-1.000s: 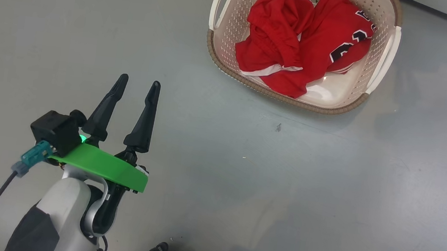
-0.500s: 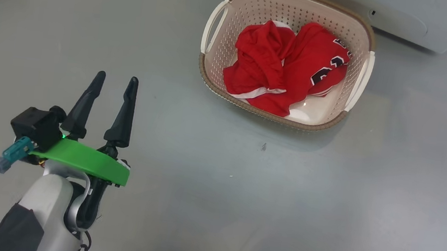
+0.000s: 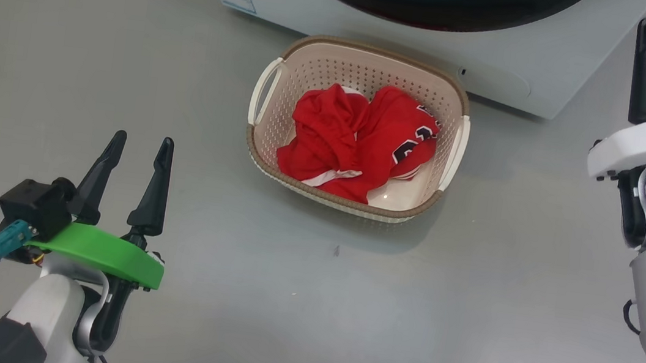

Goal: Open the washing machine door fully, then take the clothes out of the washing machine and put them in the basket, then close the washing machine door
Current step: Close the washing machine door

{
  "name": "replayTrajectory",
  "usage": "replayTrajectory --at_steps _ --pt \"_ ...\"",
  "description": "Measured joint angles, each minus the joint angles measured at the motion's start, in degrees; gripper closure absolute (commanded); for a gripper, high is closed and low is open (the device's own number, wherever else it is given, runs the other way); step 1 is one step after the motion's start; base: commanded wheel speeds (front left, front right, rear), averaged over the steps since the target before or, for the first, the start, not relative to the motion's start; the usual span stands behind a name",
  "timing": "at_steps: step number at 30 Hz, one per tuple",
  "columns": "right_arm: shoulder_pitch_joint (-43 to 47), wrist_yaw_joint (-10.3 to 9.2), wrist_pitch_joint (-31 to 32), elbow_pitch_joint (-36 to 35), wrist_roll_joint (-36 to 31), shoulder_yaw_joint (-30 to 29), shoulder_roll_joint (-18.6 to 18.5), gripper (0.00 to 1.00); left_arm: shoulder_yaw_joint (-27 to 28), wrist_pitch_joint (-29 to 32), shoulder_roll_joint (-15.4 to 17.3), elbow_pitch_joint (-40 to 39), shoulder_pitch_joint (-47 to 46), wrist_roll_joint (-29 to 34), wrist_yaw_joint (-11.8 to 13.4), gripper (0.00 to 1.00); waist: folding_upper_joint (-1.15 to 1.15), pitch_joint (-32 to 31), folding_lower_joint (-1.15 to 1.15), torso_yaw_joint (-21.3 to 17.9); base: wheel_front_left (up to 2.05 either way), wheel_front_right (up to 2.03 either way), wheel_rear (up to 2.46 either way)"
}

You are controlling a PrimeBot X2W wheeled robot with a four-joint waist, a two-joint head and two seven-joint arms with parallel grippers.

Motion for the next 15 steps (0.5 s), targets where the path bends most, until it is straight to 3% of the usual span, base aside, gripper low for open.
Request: replayTrajectory --at_steps 15 --pt "12.87 0.0 -0.55 -1.0 2.68 -1.53 4.11 1.0 2.2 -0.01 1.63 1.04 6.09 1.59 0.0 0.0 0.0 -9.86 0.0 -6.03 0.0 0.0 0.0"
